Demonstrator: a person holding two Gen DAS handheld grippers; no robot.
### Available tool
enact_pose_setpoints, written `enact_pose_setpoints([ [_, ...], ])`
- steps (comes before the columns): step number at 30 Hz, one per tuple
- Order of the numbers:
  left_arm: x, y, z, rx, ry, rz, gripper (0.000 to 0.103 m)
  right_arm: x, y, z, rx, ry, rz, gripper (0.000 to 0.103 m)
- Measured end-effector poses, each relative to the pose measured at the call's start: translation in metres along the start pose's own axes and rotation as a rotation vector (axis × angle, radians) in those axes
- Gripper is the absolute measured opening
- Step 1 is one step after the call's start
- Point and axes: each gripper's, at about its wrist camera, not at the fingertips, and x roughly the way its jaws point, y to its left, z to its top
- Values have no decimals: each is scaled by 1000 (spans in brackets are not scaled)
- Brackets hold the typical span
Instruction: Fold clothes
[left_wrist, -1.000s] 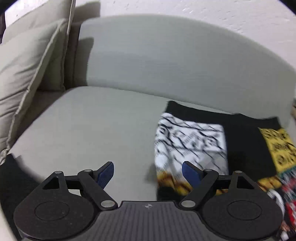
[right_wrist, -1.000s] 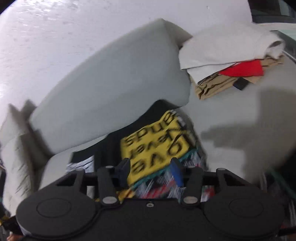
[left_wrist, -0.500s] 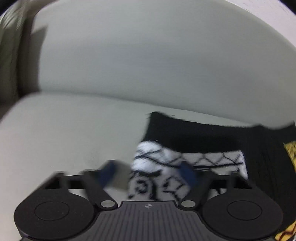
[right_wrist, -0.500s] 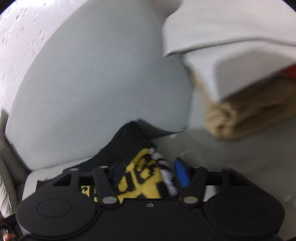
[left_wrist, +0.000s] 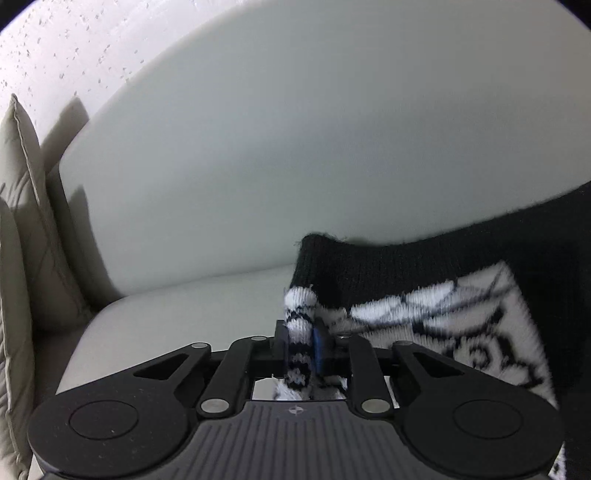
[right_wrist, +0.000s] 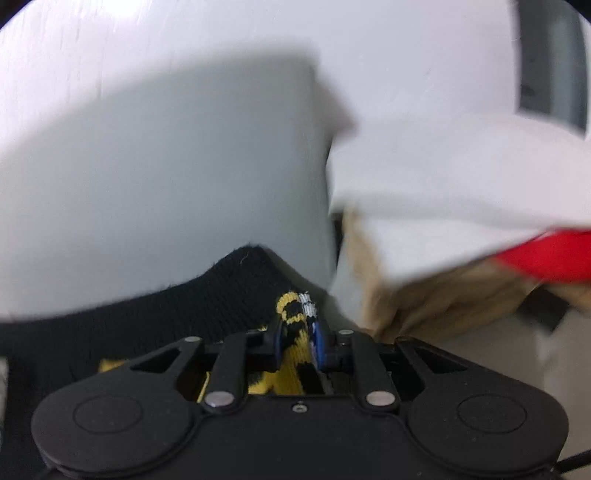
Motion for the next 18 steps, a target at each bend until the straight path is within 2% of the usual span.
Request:
enact_pose_setpoints([
  [1,-6,-2,-1,4,-6,20,28,0,-2,-2,11,24,2,21],
  [2,-17,5,-1,-8,-9,9,29,-7,-5,1,29,41,9,30],
  [3,-29,12,0,-21,-11,-2,29,-17,-9,5,48,57,18,33],
  [5,-60,29,-1,-54,-30,-20,34,-51,-22,14,61,26,59,41],
  [9,-143,72,-9,-118,-99,-46,37,-154,-52,24,110,-62,134,48],
  [13,-223,94,-15,-106,-160,-80,38,-253,-82,32,157,-119,213,56],
  [16,-255,108,-30,-140,-121,-151,40,-301,-93,33,150,-113,251,66],
  [18,-260,106,-41,-166,-60,-189,42,-309,-95,39,144,-67,282,66],
])
